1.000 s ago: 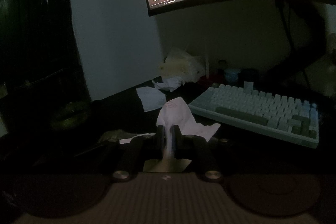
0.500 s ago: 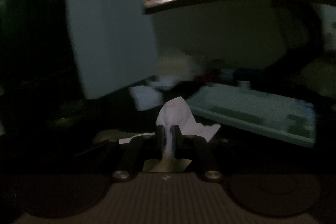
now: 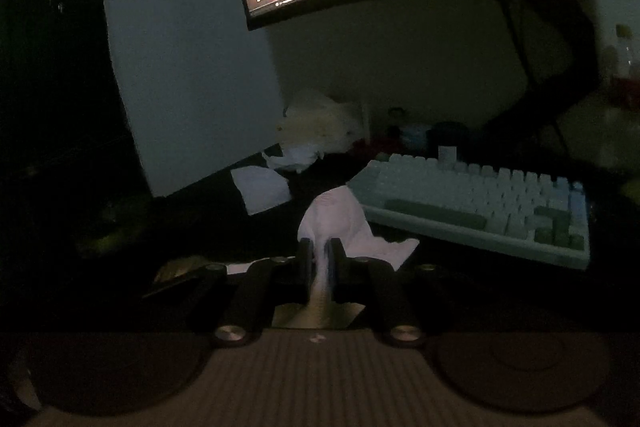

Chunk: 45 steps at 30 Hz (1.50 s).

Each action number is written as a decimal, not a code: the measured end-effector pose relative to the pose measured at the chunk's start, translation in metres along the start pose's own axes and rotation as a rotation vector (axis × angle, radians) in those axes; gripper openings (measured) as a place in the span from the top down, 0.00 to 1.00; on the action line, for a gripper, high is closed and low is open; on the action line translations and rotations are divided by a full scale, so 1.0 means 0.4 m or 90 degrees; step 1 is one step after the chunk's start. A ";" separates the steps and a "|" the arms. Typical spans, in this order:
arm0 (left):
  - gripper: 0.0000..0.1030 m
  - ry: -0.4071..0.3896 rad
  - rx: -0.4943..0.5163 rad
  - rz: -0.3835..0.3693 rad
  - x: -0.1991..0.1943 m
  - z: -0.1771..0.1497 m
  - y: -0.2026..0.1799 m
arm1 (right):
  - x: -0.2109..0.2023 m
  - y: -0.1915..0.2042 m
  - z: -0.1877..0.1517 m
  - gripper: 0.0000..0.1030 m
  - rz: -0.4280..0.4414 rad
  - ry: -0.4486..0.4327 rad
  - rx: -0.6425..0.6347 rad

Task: Clean container
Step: 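Keep wiping inside the jar with the towel in the right tool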

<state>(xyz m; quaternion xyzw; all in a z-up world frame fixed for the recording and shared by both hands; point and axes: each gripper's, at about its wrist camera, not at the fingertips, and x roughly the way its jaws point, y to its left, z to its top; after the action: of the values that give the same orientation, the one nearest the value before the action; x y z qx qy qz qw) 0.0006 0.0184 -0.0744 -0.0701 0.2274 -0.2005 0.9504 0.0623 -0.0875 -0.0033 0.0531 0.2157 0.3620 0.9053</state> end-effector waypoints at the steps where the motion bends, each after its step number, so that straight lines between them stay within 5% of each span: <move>1: 0.00 0.000 -0.001 -0.001 0.000 0.000 0.001 | 0.006 0.009 -0.003 0.90 0.006 -0.003 -0.009; 21: 0.00 0.001 0.003 -0.007 0.005 -0.007 -0.006 | 0.024 0.080 -0.019 0.89 0.045 -0.004 -0.029; 28: 0.00 0.003 0.008 -0.008 0.005 -0.011 -0.020 | 0.041 0.043 -0.010 0.89 -0.007 0.006 -0.011; 33: 0.00 0.002 0.009 -0.007 0.006 -0.011 -0.025 | 0.068 0.014 0.003 0.89 0.060 -0.001 -0.027; 45: 0.00 0.001 0.008 -0.001 0.010 -0.015 -0.040 | 0.104 -0.101 0.042 0.89 0.056 -0.003 -0.018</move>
<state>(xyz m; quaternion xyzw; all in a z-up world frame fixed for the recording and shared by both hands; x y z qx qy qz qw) -0.0045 0.0018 -0.0778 -0.0639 0.2265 -0.2029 0.9505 0.1220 -0.0877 -0.0130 0.0504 0.2055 0.4045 0.8897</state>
